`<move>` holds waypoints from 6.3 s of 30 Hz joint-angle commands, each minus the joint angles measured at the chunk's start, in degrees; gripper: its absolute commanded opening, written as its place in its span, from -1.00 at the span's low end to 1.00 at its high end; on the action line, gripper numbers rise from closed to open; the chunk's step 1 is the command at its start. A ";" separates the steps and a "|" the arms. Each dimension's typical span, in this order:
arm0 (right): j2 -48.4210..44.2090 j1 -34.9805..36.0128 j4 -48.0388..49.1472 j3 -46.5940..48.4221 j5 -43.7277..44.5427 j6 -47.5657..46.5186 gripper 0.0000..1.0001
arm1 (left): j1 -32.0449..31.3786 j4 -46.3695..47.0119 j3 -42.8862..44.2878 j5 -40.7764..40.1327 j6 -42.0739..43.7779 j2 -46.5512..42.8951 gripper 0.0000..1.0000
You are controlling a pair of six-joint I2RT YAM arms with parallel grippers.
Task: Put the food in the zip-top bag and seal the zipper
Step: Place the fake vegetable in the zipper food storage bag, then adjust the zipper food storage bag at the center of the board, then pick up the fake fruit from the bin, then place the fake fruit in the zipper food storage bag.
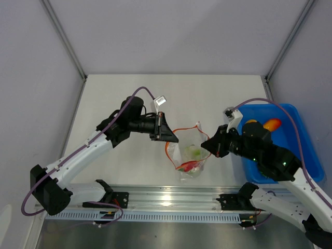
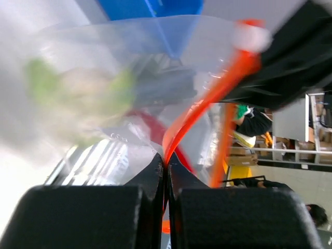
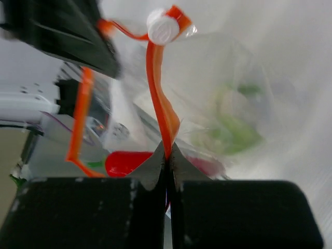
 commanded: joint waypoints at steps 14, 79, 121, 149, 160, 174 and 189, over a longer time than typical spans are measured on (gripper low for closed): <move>13.12 4.26 2.40 4.25 3.93 -1.92 -1.00 | -6.45 9.62 -3.32 3.28 -5.67 -3.92 -0.99; 39.38 -60.58 16.10 0.66 8.76 1.16 0.67 | -5.40 4.01 -5.86 4.25 5.83 -1.65 -0.99; 44.93 -61.90 26.92 -8.14 11.31 0.98 -0.94 | -5.05 1.38 -10.60 -0.41 2.05 -9.03 -0.99; 4.94 -9.72 19.71 1.89 -11.46 -2.10 -1.00 | -4.96 -3.10 -2.52 -4.19 4.25 -5.16 -0.99; 7.74 9.81 18.92 -4.71 6.74 6.51 -0.90 | -5.05 -4.42 -2.17 -6.21 2.94 -6.66 -0.99; 11.17 12.54 20.77 -10.60 9.29 18.12 -0.64 | -5.05 -4.16 -3.48 -7.27 2.14 -8.42 -0.99; 14.07 15.26 13.13 -5.42 10.34 10.30 0.66 | -5.05 -5.30 -1.90 -7.80 3.28 -7.10 -0.99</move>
